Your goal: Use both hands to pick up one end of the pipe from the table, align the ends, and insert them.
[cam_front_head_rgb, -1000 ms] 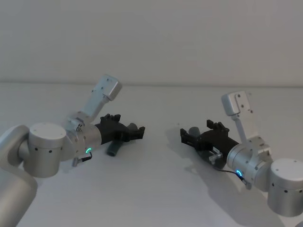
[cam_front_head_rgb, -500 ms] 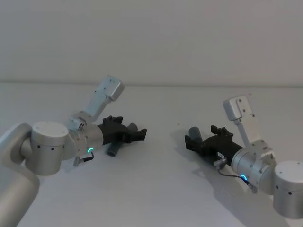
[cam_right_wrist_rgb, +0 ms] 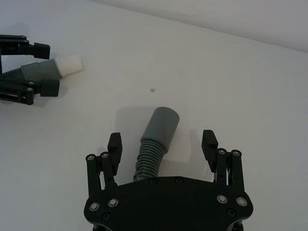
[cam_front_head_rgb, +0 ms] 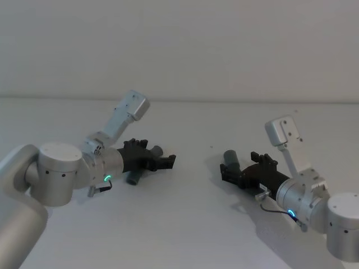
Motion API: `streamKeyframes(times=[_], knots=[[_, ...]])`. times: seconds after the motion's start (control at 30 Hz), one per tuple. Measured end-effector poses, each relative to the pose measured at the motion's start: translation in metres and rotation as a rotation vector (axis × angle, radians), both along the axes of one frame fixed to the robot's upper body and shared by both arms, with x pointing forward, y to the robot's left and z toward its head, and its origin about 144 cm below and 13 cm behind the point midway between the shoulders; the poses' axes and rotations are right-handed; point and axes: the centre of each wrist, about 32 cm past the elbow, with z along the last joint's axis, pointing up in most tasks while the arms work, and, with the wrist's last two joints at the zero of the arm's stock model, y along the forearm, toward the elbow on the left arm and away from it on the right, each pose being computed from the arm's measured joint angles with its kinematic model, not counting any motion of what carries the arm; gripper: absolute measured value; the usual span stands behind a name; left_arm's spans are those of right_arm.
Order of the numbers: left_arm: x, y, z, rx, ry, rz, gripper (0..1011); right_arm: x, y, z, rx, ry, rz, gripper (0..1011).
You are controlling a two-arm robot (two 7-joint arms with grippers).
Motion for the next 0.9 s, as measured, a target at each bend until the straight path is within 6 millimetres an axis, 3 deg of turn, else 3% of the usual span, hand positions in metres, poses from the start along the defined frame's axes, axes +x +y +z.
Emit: streamKeyframes(times=[0.9], knots=[[-0.0006,0.0,-0.0001,0.013,0.004,-0.037,1001,-0.0051,-0.0009,0.0004,0.0,0.003,0.032,1001]])
